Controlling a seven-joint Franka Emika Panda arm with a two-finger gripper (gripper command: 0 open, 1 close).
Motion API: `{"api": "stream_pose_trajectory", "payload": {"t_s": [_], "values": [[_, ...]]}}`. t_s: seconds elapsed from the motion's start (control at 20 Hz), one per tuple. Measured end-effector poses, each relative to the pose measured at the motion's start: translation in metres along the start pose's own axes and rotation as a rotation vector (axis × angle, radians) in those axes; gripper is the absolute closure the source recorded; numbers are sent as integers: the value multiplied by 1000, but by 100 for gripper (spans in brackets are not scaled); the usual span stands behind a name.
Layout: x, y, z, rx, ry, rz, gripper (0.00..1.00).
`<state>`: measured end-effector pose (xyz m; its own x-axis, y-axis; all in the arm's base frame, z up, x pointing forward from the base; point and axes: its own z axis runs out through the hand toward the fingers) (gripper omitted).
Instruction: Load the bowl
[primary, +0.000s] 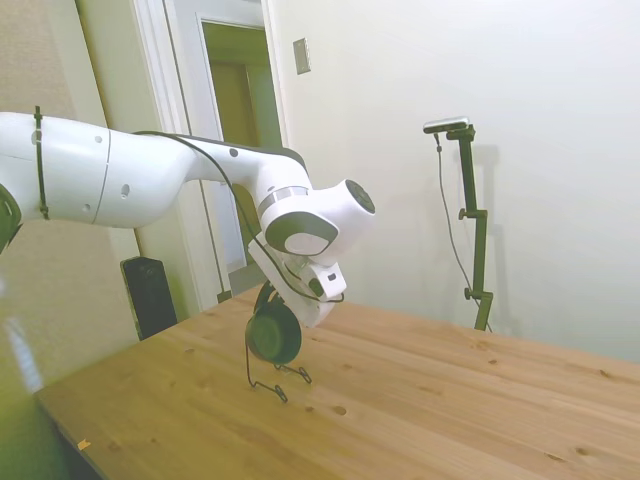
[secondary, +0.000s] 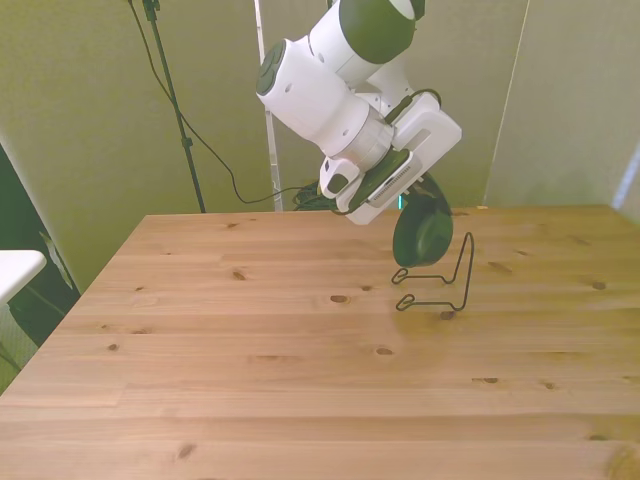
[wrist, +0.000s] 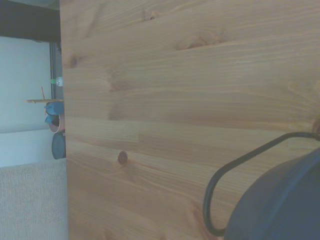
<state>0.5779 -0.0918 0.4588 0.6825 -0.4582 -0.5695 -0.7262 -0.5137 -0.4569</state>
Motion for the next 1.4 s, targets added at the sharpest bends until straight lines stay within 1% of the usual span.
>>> {"api": "stream_pose_trajectory", "payload": {"t_s": [0.3,0.65,1.0,1.2,1.4], "values": [[8,4,8,-7,-13,4,100],[23,1,39,-27,-42,-21,100],[35,6,41,-25,-33,-7,100],[33,8,49,-31,-44,-13,100],[22,6,59,-34,-35,-33,100]]}}
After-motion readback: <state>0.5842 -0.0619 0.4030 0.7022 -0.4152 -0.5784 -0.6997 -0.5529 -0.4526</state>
